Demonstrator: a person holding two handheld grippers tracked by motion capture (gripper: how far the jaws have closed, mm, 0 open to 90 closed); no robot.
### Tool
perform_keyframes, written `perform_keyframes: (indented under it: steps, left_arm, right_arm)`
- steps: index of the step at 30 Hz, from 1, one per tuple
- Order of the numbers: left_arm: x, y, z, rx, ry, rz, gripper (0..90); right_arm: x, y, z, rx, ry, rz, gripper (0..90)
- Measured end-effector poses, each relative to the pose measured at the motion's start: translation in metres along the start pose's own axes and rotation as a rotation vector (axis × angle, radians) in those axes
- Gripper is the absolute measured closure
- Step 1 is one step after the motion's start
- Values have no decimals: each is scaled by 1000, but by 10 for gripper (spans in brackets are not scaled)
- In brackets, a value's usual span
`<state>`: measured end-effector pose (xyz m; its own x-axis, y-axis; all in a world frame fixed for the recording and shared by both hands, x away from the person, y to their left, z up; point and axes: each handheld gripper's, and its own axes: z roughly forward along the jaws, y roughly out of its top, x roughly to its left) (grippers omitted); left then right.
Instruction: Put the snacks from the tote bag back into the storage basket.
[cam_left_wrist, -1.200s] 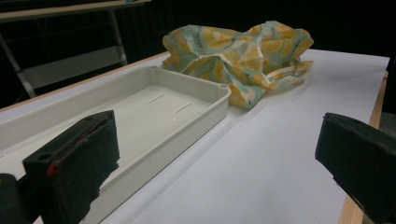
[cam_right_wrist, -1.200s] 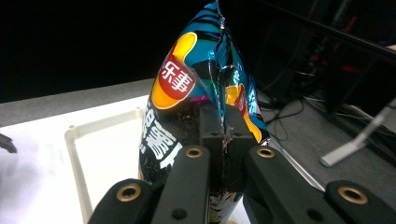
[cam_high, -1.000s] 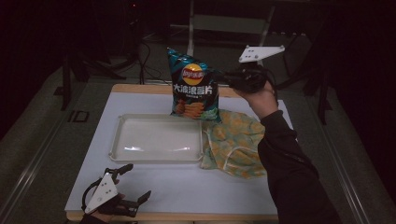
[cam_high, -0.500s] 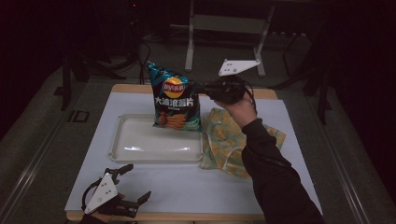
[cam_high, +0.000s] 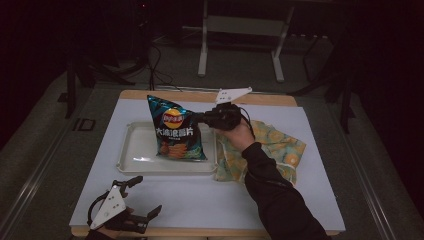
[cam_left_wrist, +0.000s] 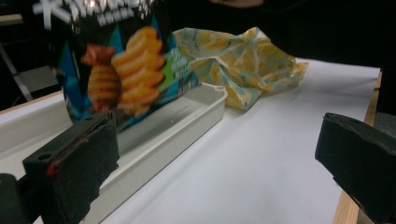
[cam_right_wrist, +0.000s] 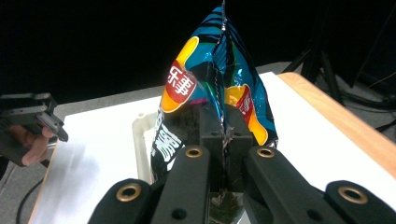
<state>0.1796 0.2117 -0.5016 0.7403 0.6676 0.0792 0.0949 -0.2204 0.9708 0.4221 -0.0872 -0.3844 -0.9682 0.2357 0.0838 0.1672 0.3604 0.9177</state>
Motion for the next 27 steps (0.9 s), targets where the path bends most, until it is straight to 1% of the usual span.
perform_keyframes:
  steps: [3,5,7,11,15,17,19,20,23,25,26,27]
  left_arm:
    - [0,0,0,3,0,4,1]
    - [0,0,0,3,0,3,2]
    - [0,0,0,1,-2,0,1]
    - [0,0,0,2,-5,2,2]
    - [0,0,1,6,-7,3,1]
    - [0,0,1,7,-7,4,1]
    - [0,0,1,7,-8,3,1]
    - [0,0,1,8,-7,3,1]
    - [0,0,2,9,-9,3,2]
    - [0,-1,2,13,-9,6,1]
    - [0,-1,2,15,-10,6,2]
    - [0,-1,2,15,-11,6,2]
  right_arm:
    - [-1,-9,10,13,16,15,897]
    - [-2,-12,13,16,17,20,897]
    - [-4,-19,21,26,33,32,897]
    - [-7,-26,24,23,61,61,897]
    - [-8,-31,27,48,59,63,897]
    - [-8,-31,29,77,38,56,896]
    - [-10,-32,30,94,17,56,896]
    - [-11,-32,32,109,-3,63,896]
    - [-15,-34,36,128,-30,85,895]
    - [-16,-35,37,133,-35,89,895]
    - [-18,-36,40,139,-48,97,894]
    - [-19,-37,41,142,-51,101,894]
